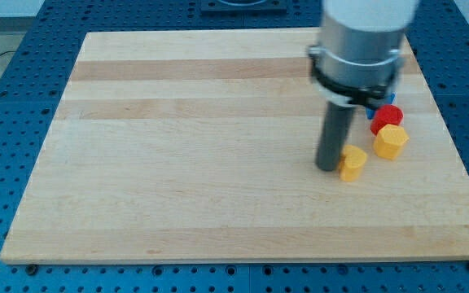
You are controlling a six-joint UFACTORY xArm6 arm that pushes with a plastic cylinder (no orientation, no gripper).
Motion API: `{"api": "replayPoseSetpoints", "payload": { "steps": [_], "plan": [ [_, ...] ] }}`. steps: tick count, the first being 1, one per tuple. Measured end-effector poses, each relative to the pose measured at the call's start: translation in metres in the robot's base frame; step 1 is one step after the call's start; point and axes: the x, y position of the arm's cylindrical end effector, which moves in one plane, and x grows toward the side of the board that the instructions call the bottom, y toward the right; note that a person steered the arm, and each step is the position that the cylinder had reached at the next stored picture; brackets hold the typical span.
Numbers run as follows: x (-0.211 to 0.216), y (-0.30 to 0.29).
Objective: Push yellow heart into yellow hexagon
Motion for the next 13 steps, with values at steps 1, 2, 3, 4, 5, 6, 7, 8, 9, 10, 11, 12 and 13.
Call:
{"api": "replayPoseSetpoints", "payload": {
  "steps": [1,2,3,4,5,6,7,8,9,10,11,12,13],
  "plan": [
    [0.000,0.013],
    [0.001,-0.009],
    [0.011,-0.031],
    [0.030,-0.035],
    [0.032,-0.034],
    [0.019,-0.034],
    [0.017,-0.021],
    [0.017,0.007],
    [0.017,0.037],
    [0.017,0.050],
    [0.021,0.042],
    [0.050,0.030],
    [0.080,0.027]
  ]
}}
